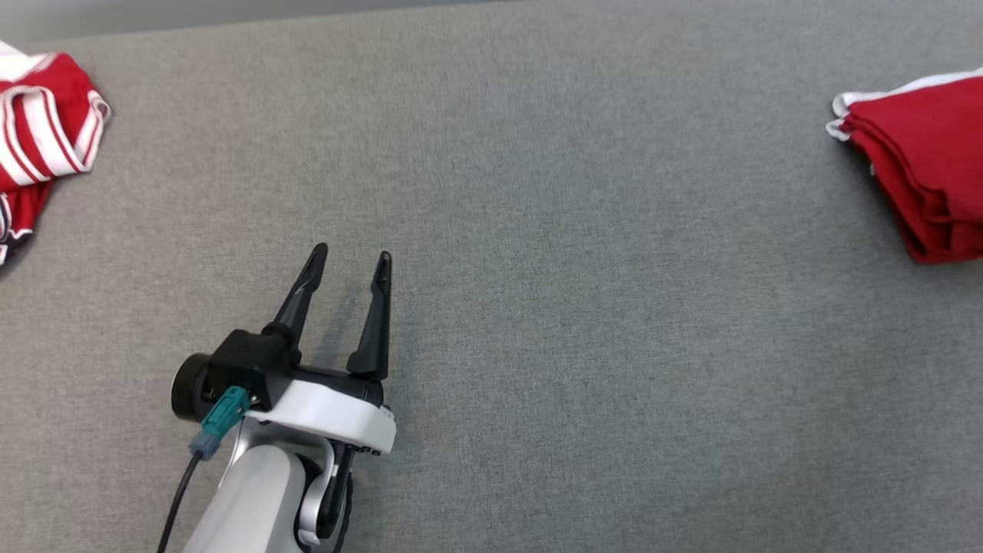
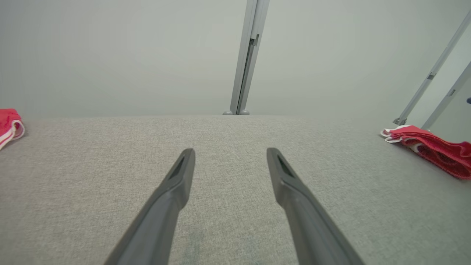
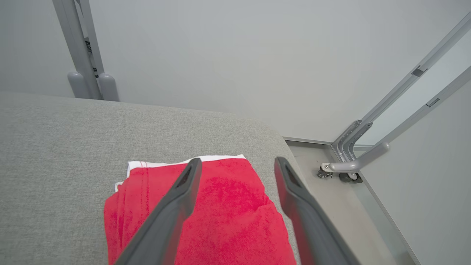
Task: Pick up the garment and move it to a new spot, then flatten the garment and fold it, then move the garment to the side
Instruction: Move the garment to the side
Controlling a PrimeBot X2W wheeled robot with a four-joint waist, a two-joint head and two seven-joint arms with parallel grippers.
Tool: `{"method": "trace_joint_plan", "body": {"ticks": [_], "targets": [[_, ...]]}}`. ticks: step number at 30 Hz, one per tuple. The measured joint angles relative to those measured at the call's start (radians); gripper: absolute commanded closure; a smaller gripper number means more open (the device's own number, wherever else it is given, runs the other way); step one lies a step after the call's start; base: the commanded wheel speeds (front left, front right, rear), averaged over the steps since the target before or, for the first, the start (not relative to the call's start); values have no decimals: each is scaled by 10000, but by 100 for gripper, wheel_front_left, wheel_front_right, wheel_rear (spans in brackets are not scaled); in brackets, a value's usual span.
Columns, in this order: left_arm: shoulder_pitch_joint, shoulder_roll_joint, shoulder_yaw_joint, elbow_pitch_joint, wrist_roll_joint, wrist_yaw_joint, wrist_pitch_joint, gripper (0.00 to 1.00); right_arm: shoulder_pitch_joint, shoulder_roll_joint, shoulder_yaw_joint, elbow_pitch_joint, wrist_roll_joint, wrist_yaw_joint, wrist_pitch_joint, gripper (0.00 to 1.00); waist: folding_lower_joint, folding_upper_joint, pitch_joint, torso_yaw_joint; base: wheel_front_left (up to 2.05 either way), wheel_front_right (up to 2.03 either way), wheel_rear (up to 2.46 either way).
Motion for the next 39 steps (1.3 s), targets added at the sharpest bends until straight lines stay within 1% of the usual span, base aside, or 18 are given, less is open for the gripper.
{"method": "trace_joint_plan", "body": {"ticks": [6,13,16,19,25,30,32,35,39], "targets": [[255,-58,410,577,-405,-31,-92,0,656,447,36,-476,259,0,-385,0,0,0,-901,12,0,0,0],[850,-100,993,1030,-602,44,-138,0,1981,1285,-255,-1534,640,0,-560,0,0,0,-2070,77,0,0,0],[1163,-115,1306,1024,-600,63,-140,0,2629,1465,-698,-2443,451,0,-575,0,0,0,-2519,139,0,0,0],[1517,-142,1540,1020,-587,86,-153,0,3613,1820,-1513,-3402,171,-2,-577,0,0,0,-2899,213,0,0,0],[2073,-211,1768,1076,-489,67,-155,0,5854,2940,-3114,-5549,-1080,-2,-573,0,0,0,-3450,419,0,0,0],[2439,-263,1877,1187,-380,130,-161,0,7681,4061,-3881,-7246,-2096,0,-575,0,0,0,-3660,601,0,0,0],[2526,-268,1898,1177,-290,142,-161,0,8284,4253,-4220,-7954,-2318,0,-575,0,0,0,-3700,675,0,0,0],[2636,-288,1942,1183,-245,176,-161,0,9080,4405,-4600,-8834,-2357,-2,-577,0,1,0,-3742,757,0,0,0],[2708,-293,1919,1266,-59,221,-161,0,9832,4445,-4358,-9413,-1969,-2,-577,0,0,0,-3757,793,0,0,0]]}}
